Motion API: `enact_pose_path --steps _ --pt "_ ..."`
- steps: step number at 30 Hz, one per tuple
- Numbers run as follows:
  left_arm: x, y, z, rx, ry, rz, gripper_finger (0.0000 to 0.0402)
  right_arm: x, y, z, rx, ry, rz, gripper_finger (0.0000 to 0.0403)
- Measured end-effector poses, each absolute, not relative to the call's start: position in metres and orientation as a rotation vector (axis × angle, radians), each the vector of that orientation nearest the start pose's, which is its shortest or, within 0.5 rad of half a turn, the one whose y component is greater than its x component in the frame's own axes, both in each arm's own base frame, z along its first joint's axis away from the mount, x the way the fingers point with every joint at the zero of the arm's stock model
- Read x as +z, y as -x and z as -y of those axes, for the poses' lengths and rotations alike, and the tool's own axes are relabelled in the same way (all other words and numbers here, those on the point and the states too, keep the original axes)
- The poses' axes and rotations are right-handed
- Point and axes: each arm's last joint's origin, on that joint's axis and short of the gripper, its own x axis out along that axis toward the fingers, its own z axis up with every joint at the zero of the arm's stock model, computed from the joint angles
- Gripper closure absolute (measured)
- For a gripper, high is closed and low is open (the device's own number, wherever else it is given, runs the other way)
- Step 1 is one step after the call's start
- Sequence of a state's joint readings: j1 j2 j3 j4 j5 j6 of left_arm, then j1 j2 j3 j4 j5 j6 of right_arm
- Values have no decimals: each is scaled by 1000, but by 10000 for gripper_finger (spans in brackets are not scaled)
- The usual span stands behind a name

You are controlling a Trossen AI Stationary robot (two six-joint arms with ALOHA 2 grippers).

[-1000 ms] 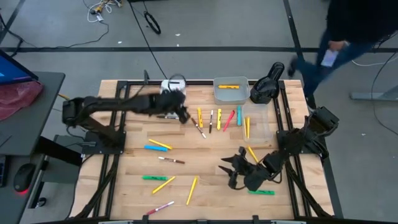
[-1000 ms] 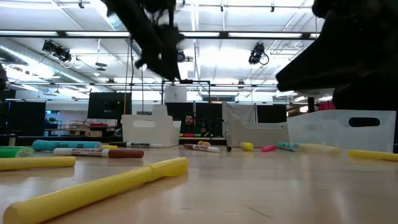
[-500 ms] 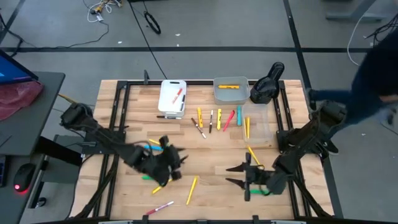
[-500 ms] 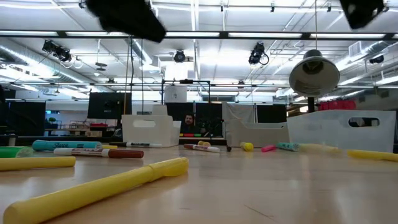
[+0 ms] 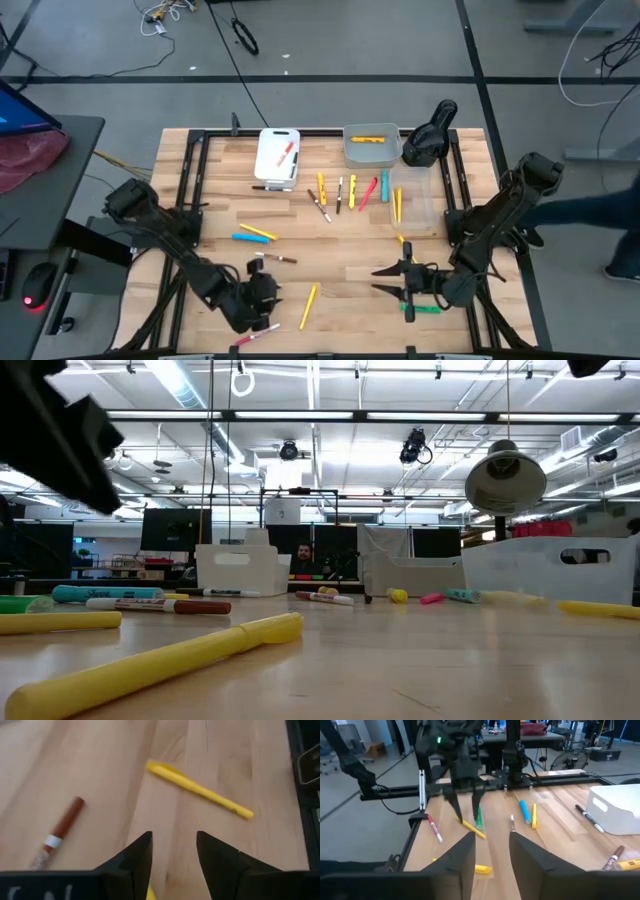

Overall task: Pick & Place Markers
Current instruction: Put the yellow pen into the transparent bin

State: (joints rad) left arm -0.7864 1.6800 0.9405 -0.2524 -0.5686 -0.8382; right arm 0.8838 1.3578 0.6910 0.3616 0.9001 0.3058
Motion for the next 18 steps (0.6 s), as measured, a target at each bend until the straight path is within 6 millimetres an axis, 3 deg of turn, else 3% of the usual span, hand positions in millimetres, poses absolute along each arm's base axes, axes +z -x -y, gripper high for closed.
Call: enact_pose_path --steps 3,11,18 --pt "153 -245 218 156 199 -775 214 228 -194 -198 -51 -60 -196 292" --pt "123 -289 218 131 286 -617 132 227 -194 -198 -56 -70 -205 305" --pt "102 -309 197 218 317 -612 122 226 -194 -198 -57 -63 -211 305"
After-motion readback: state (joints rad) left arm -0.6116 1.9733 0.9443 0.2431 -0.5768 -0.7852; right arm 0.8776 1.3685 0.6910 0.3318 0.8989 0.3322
